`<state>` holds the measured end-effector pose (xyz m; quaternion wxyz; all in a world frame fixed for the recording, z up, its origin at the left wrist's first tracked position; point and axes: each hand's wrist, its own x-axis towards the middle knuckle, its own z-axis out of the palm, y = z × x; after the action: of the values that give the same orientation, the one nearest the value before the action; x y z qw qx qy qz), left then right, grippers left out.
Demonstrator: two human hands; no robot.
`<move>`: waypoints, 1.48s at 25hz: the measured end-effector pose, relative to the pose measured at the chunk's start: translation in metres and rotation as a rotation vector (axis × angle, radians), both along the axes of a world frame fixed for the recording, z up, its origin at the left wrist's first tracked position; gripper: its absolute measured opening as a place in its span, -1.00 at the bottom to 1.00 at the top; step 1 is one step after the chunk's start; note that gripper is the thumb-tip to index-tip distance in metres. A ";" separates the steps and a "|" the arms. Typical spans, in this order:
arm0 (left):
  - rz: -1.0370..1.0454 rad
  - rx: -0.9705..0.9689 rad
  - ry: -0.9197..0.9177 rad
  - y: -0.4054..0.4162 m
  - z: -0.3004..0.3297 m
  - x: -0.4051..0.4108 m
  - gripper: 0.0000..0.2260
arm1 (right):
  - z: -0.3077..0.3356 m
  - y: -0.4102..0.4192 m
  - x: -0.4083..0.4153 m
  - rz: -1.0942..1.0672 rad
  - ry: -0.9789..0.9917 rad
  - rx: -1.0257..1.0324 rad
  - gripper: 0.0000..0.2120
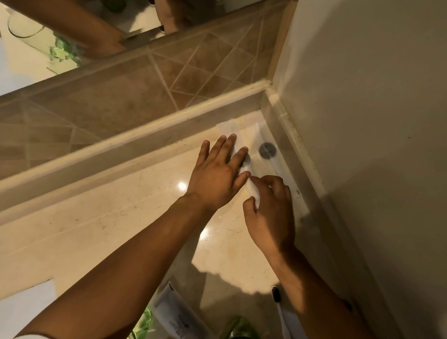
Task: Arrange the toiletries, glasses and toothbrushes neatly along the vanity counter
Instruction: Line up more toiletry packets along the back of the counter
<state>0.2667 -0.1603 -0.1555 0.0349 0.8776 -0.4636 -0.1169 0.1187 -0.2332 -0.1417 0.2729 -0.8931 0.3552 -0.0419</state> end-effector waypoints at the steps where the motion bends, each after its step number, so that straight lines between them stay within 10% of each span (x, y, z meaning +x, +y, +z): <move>1: 0.002 -0.005 0.003 0.000 0.001 0.000 -0.46 | 0.000 -0.001 0.000 0.001 0.003 0.007 -0.61; 19: 0.389 -0.595 0.502 0.133 0.089 -0.150 -0.82 | 0.049 0.028 -0.137 0.243 -0.145 0.264 -0.59; 37: 0.547 -0.339 0.367 0.284 0.077 -0.319 -0.77 | 0.060 0.140 -0.263 0.412 0.175 0.349 -0.81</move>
<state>-0.0519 0.1233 -0.0788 0.2924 0.9153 -0.2105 -0.1801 -0.1439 -0.0931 -0.0819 0.3936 -0.8862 0.1904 0.1534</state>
